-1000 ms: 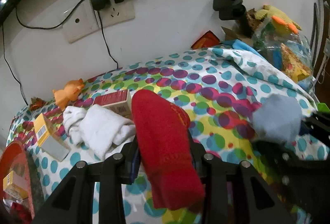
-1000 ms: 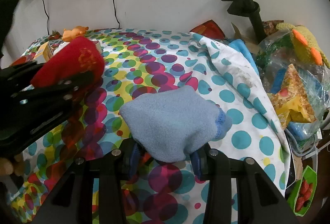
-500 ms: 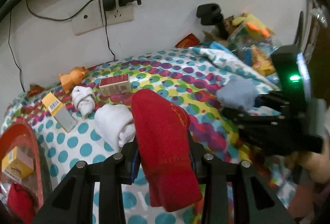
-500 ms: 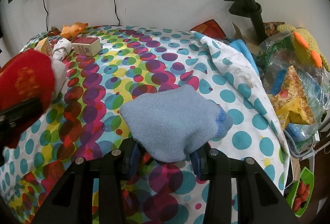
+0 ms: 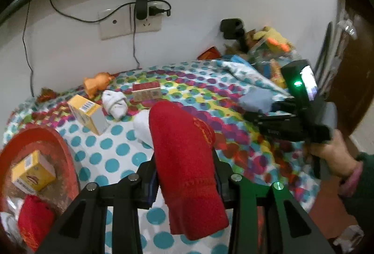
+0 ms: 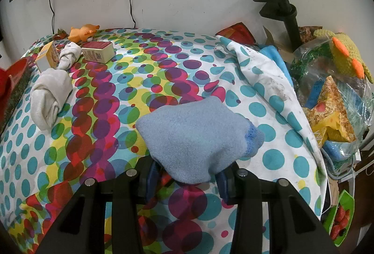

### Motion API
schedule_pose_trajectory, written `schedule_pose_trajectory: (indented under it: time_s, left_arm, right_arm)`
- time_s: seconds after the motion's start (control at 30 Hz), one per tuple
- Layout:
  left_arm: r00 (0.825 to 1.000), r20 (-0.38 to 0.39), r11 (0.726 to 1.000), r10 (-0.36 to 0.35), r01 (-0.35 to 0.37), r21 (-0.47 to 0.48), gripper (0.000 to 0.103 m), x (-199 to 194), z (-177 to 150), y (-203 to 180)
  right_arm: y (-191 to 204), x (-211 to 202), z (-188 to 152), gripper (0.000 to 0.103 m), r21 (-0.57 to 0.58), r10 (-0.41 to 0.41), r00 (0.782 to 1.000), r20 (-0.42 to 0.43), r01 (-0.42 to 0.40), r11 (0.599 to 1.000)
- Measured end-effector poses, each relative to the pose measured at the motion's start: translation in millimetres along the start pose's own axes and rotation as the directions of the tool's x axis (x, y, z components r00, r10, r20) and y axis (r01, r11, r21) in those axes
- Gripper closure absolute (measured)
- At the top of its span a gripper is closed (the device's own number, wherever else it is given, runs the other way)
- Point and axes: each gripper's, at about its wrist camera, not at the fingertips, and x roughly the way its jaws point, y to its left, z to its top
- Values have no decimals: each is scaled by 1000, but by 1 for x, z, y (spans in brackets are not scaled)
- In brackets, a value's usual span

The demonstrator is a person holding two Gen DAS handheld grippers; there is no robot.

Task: Organize objects
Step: 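Carry the red-and-white sock in the left gripper over the red tray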

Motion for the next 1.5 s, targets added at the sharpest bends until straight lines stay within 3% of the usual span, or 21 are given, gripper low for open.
schedule_pose_trajectory:
  time_s: [0.07, 0.23, 0.63, 0.87, 1.07, 1.13, 1.27, 1.37, 1.5]
  left_arm:
    - [999, -12, 999, -31, 31, 14, 66, -5, -3, 4]
    - [1000, -13, 999, -16, 16, 32, 66, -13, -8, 7]
    - [990, -2, 989, 142, -142, -49, 66, -38, -21, 51]
    - [959, -47, 948, 279, -283, -148, 66, -58, -36, 106]
    - [915, -102, 892, 390, -403, -205, 66, -74, -50, 155]
    - [894, -121, 864, 432, -449, -228, 66, -78, -54, 170]
    - [870, -161, 835, 466, -492, -247, 66, -78, -61, 195]
    - [867, -182, 819, 463, -497, -285, 66, -76, -65, 212]
    - [849, -204, 798, 487, -527, -292, 66, -71, -66, 228]
  right_arm:
    - [0, 0, 0, 63, -2, -3, 1000, 0, 3, 1000]
    - [2, 0, 0, 63, -1, -3, 1000, 0, 3, 1000]
    - [2, 0, 0, 63, 0, -5, 1000, 0, 5, 1000]
    - [1, 0, 0, 63, 0, -6, 1000, 0, 6, 1000]
    - [1, 0, 0, 63, -2, -9, 1000, 0, 9, 1000]
    - [2, 0, 0, 63, -2, -8, 1000, 0, 8, 1000]
    - [2, 0, 0, 63, -2, -9, 1000, 0, 9, 1000]
    - [3, 0, 0, 63, -1, -9, 1000, 0, 9, 1000]
    - [3, -1, 0, 63, -2, -11, 1000, 0, 11, 1000]
